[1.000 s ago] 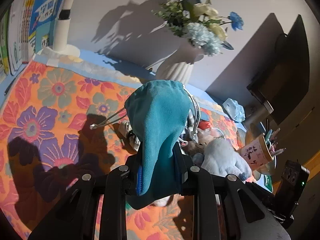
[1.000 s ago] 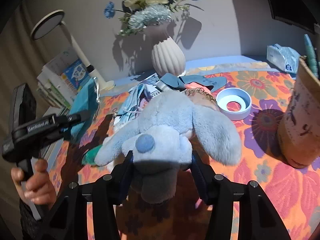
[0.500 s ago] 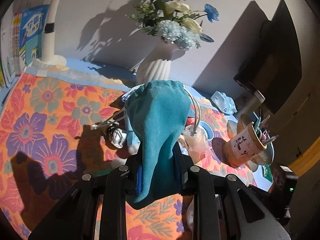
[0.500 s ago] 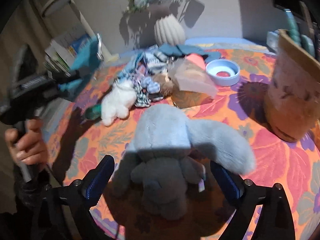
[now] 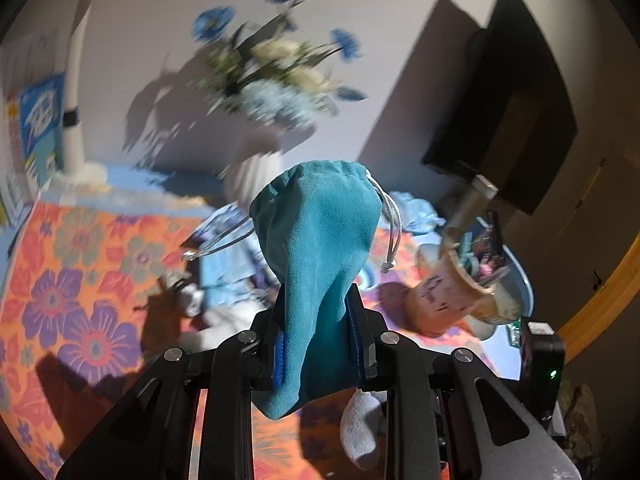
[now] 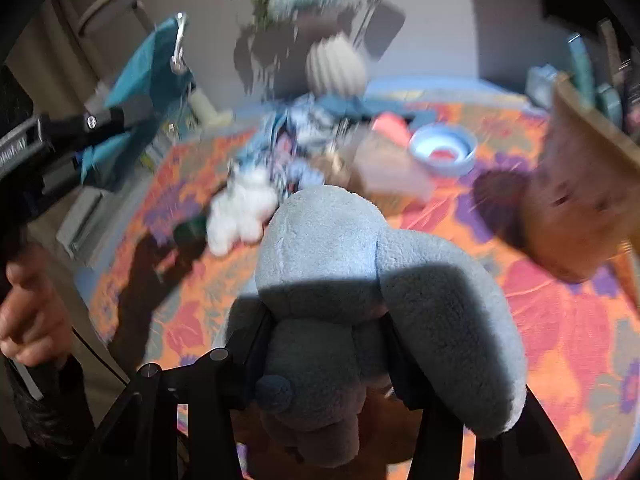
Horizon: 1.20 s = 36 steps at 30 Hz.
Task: Organize soft objects
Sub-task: 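Carry the teal pouch and grey elephant to the glass plate with both grippers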
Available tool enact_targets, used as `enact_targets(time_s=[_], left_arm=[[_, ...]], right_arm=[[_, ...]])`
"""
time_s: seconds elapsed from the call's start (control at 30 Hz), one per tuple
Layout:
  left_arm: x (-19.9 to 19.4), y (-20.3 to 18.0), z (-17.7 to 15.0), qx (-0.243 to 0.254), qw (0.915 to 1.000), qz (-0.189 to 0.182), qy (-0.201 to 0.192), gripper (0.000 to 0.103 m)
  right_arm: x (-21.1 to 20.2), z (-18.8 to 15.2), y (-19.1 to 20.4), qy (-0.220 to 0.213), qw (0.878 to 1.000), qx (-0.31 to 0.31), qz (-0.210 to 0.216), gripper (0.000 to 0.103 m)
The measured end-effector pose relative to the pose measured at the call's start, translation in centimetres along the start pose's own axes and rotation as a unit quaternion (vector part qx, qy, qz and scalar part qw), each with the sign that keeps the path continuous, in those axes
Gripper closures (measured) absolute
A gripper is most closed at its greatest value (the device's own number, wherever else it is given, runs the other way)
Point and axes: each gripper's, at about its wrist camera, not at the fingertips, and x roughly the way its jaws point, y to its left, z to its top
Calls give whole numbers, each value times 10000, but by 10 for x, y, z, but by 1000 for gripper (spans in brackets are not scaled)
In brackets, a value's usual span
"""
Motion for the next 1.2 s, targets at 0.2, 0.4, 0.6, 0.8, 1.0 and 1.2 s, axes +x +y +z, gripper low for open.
enact_targets(time_s=[0.2,0.4,0.6,0.8,1.0,1.2], left_arm=[[-11,-60,16,408,9983,-318,-279,82],[0,-126,31,843,9940,-608,-345,82],[32,-195,42,1191,9871,-1051,-179,82],[80,-266,51,1457,9789,-1421,179,82],[140,-310,47,1524,9762,-1364,727,82],[189,-321,42,1546,9737,-1325,1019,82]], right_arm=[[-69,11,-22,-658,9975,225,-93,53],[-138,17,-58,-1341,9884,629,-342,53],[-194,16,-109,-1821,9714,1123,-1032,53],[-233,15,-171,-2166,9428,1838,-1745,53],[-227,20,-227,-2155,9259,2400,-1965,52],[-185,20,-275,-1668,9266,2738,-1966,52]])
